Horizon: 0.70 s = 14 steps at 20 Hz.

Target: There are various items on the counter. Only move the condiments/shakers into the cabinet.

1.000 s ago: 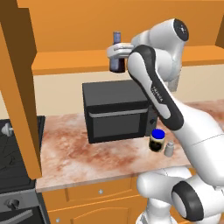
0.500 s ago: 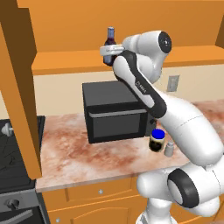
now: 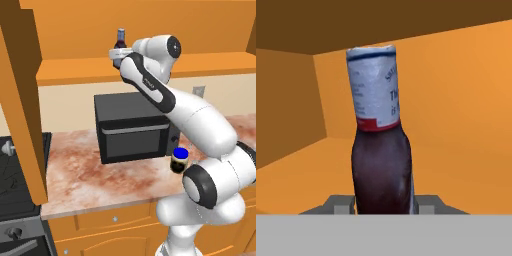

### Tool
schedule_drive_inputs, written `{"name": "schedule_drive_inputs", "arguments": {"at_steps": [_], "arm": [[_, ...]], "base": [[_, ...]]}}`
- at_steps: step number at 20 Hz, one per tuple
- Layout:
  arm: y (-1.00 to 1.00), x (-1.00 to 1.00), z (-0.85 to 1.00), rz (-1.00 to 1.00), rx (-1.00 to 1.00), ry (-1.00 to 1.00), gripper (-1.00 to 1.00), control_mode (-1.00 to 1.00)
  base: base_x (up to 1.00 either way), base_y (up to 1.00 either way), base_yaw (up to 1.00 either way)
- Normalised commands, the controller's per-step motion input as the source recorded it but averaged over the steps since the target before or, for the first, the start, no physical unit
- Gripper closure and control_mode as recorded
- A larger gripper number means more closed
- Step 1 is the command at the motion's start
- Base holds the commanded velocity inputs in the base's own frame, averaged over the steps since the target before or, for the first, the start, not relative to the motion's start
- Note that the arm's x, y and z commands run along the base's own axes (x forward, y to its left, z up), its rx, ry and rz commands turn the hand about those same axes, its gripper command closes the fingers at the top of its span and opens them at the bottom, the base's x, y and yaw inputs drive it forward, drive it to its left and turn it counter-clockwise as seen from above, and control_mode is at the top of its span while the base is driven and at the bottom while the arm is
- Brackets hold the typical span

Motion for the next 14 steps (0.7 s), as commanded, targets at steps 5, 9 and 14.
{"name": "schedule_drive_inputs", "arguments": {"at_steps": [5, 9, 14], "arm": [[0.12, 0.63, -0.03, 0.00, -0.02, 0.00, 1.00, -1.00], [0.14, 0.55, -0.16, 0.00, -0.04, 0.00, 1.00, -1.00], [0.08, 0.48, -0.19, 0.00, -0.03, 0.00, 1.00, -1.00]], "base": [[0.00, 0.00, 0.00], [0.00, 0.00, 0.00], [0.00, 0.00, 0.00]]}}
